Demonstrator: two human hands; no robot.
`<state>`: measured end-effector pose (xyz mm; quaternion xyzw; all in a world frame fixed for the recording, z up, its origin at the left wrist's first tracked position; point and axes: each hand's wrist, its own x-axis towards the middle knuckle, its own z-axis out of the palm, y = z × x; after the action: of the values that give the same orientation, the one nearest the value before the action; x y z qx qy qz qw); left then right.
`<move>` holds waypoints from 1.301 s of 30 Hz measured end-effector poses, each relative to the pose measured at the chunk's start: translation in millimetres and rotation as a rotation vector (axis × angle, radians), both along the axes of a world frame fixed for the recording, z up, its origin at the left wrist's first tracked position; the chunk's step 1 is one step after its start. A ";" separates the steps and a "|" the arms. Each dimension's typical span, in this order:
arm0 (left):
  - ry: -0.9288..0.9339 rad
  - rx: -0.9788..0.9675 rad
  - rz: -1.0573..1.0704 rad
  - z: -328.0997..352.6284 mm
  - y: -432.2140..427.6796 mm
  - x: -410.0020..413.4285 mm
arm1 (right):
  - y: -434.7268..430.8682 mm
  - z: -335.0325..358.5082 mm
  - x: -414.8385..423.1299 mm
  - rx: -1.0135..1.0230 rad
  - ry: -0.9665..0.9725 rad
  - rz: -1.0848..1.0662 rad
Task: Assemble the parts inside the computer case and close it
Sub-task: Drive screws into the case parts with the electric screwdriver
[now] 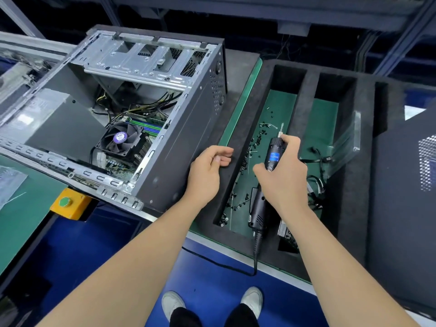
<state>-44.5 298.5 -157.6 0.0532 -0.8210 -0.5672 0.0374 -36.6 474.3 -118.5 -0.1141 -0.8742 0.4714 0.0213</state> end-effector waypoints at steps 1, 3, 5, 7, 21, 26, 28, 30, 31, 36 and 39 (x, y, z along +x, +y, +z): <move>0.004 0.007 0.022 -0.5 1.9 -0.1 | 1.2 -0.1 -0.4 -0.012 0.003 -0.021; 0.017 0.010 0.076 -1.5 6.4 -0.9 | 4.5 -0.5 -2.7 -0.023 -0.001 -0.051; 0.032 -0.007 0.127 -2.7 10.6 -1.8 | 8.5 0.0 -4.8 -0.048 -0.012 -0.060; 0.042 -0.023 0.167 -3.6 14.0 -2.5 | 11.9 1.7 -5.4 -0.087 -0.022 -0.066; 0.074 -0.075 0.244 -5.2 20.2 -3.9 | 5.3 4.2 0.5 -0.131 -0.027 -0.033; 0.116 -0.160 0.231 0.2 23.8 -2.9 | 5.2 6.1 2.6 -0.164 -0.022 -0.042; 0.205 -0.326 0.123 1.7 25.4 -4.3 | 5.7 6.6 2.9 -0.176 -0.022 -0.053; 0.308 -0.592 -0.085 1.1 28.2 -14.5 | 6.1 6.7 3.0 -0.185 -0.025 -0.061; 0.325 -0.742 -0.189 2.8 30.6 -24.9 | 6.7 6.4 2.9 -0.195 -0.025 -0.063; 0.240 -1.481 -0.660 21.4 60.2 -83.3 | 9.7 5.3 0.4 -0.228 -0.022 -0.063; 0.138 -1.758 -0.806 17.6 78.1 -97.8 | 10.3 4.8 -0.9 -0.246 -0.041 -0.071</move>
<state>-142.2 376.5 -140.0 -0.3127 -0.9046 0.2769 -0.0853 -37.4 484.6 -113.7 -0.1562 -0.8054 0.5718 0.0057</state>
